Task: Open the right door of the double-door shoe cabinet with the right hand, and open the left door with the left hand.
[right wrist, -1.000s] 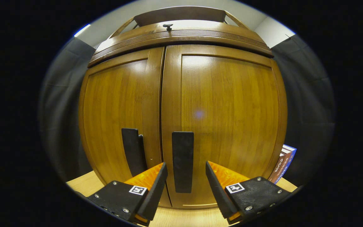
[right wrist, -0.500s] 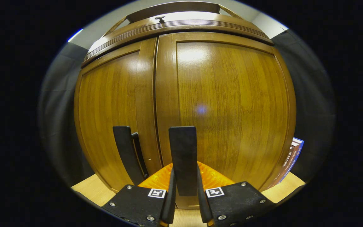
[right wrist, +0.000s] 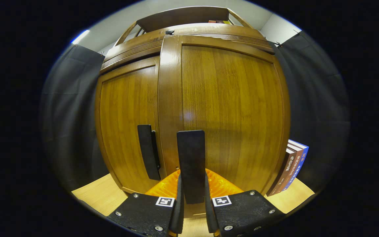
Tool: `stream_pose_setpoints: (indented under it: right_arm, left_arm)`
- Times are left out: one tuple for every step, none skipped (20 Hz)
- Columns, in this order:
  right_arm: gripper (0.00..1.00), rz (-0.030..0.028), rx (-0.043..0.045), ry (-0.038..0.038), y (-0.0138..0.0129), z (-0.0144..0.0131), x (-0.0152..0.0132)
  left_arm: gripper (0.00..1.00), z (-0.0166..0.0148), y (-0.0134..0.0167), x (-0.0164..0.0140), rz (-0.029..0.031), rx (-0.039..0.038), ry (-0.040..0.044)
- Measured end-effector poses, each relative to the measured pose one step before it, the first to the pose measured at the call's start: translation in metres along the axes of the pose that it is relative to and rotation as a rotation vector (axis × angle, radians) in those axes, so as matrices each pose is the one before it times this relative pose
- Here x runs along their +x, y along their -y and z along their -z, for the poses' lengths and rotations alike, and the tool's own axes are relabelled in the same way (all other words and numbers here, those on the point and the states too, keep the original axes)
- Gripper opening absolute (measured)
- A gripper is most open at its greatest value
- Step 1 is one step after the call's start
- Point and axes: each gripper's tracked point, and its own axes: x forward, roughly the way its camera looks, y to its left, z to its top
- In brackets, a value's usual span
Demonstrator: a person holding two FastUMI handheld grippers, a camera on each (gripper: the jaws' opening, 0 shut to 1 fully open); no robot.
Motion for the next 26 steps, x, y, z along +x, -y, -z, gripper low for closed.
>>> stream_pose_setpoints:
  right_arm:
    - [0.28, 0.00153, -0.00176, 0.0054, 0.00291, -0.00092, -0.00786]
    - [0.31, 0.00286, -0.00045, 0.00642, 0.00313, 0.00017, -0.00592]
    - [0.34, 0.0008, 0.00248, 0.00404, 0.00301, 0.0006, -0.00635]
    - [0.25, 0.00305, 0.00159, 0.00234, 0.00363, -0.00025, -0.00659]
    - [0.25, 0.00285, -0.00243, 0.00032, 0.00339, 0.00047, -0.00759]
    - [0.25, 0.00432, -0.0035, 0.00123, 0.00395, -0.00055, -0.00581]
    - [0.25, 0.0049, -0.00088, -0.00026, 0.00391, 0.0009, -0.00687]
    - [0.25, 0.00679, -0.0027, 0.00514, 0.00326, -0.00081, -0.0064]
    - [0.25, 0.00812, -0.00254, 0.00422, 0.00295, -0.00055, -0.00593]
    - [0.24, 0.00835, -0.00133, 0.00365, 0.0053, -0.00026, -0.00677]
    - [0.24, 0.0057, -0.00293, 0.00161, 0.00484, -0.00025, -0.00655]
    - [0.23, 0.00515, -0.00339, 0.00249, 0.00405, -0.00018, -0.00428]
    - [0.23, 0.00665, -0.00376, 0.00052, 0.00355, 0.00053, -0.00444]
    - [0.23, 0.00969, -0.00215, -0.00118, 0.00538, 0.00064, -0.0036]
    - [0.23, 0.00854, -0.00393, -0.00073, 0.00465, 0.00011, -0.0039]
    - [0.2, 0.00714, -0.00271, 0.00116, 0.00396, -0.00062, -0.00553]
    - [0.2, 0.00401, -0.0051, -0.00083, 0.00403, -0.00006, -0.00265]
    - [0.29, 0.00556, 0.00078, 0.00337, 0.00537, 0.00007, -0.00475]
    - [0.24, 0.00668, -0.00084, -0.00098, 0.0049, 0.00043, -0.00392]
    - [0.18, 0.01123, -0.00009, -0.00183, 0.00611, -0.00045, -0.00393]
    - [0.17, 0.016, 0.00069, -0.00196, 0.00671, -0.00058, -0.00287]
    - [0.17, 0.01419, -0.01131, 0.00005, 0.00659, 0.00039, -0.00239]
    - [0.16, 0.01116, -0.01531, 0.00048, 0.00538, 0.00005, -0.00291]
    - [0.05, 0.00949, -0.01122, 0.00089, 0.0055, -0.00002, -0.00217]
    - [0.15, 0.00576, -0.00355, 0.00042, 0.0051, -0.00005, -0.00245]
    - [0.14, 0.00131, 0.00482, -0.00185, 0.0041, 0.00054, -0.00098]
  left_arm:
    - [0.96, 0.00047, 0.00169, -0.0011, 0.00365, -0.00161, -0.00264]
    - [0.96, 0.00145, 0.0019, -0.00077, 0.00249, -0.00088, -0.00249]
    - [0.98, 0.00104, 0.00145, -0.00181, 0.0029, 0.00095, -0.00293]
    - [0.96, 0.00155, 0.00134, -0.00045, 0.00171, 0.00234, -0.00348]
    - [0.98, 0.00087, 0.00059, -0.00053, -0.00099, 0.00288, -0.00307]
    - [0.97, 0.00113, 0.00104, -0.00132, -0.00166, 0.00378, -0.00264]
    - [0.96, -0.00057, 0.00087, -0.00089, -0.00188, 0.00439, -0.00007]
    - [0.97, 0.00025, 0.00161, -0.00012, -0.00198, 0.00418, 0.00113]
    - [0.97, -0.00056, 0.00129, -0.00095, -0.00283, 0.00482, 0.0017]
    - [0.97, -0.00021, 0.00102, -0.00126, -0.00288, 0.00498, 0.00197]
    - [0.98, 0.00131, 0.003, -0.00015, -0.00007, 0.00161, -0.00113]
    - [0.98, 0.00141, 0.0034, -0.00043, 0.005, -0.001, -0.00316]
    - [0.96, 0.00137, 0.00416, 0.00039, 0.00706, -0.00479, -0.00446]
    - [0.96, 0.00083, 0.00406, 0.00077, 0.00671, -0.00491, -0.00384]
    - [0.95, 0.001, 0.00416, 0.00023, 0.00645, -0.00266, -0.00029]
    - [0.95, 0.00001, 0.0038, -0.00066, 0.00568, -0.00042, 0.00261]
    - [0.95, 0.0002, 0.00544, 0.00021, 0.00524, 0.0012, -0.00005]
    - [0.95, 0.00106, 0.00583, 0.00119, 0.00652, 0.00093, -0.00332]
    - [0.96, 0.00108, 0.00614, 0.00014, 0.00953, 0.00054, -0.00407]
    - [0.95, 0.00088, 0.00674, -0.00117, 0.0096, 0.00169, -0.00466]
    - [0.95, 0.00122, 0.00688, 0.00094, 0.01048, 0.00316, -0.0024]
    - [0.95, 0.00057, 0.00691, 0.0004, 0.00885, 0.00315, -0.00032]
    - [0.95, 0.00043, 0.00669, 0.00275, 0.00924, -0.00029, 0.00432]
    - [0.95, -0.00068, 0.00625, 0.00165, 0.00562, -0.00117, 0.00209]
    - [0.95, 0.00099, 0.00485, 0.00156, 0.00155, -0.00236, -0.00129]
    - [0.95, 0.00024, 0.00667, 0.00158, 0.00712, -0.00274, -0.00009]
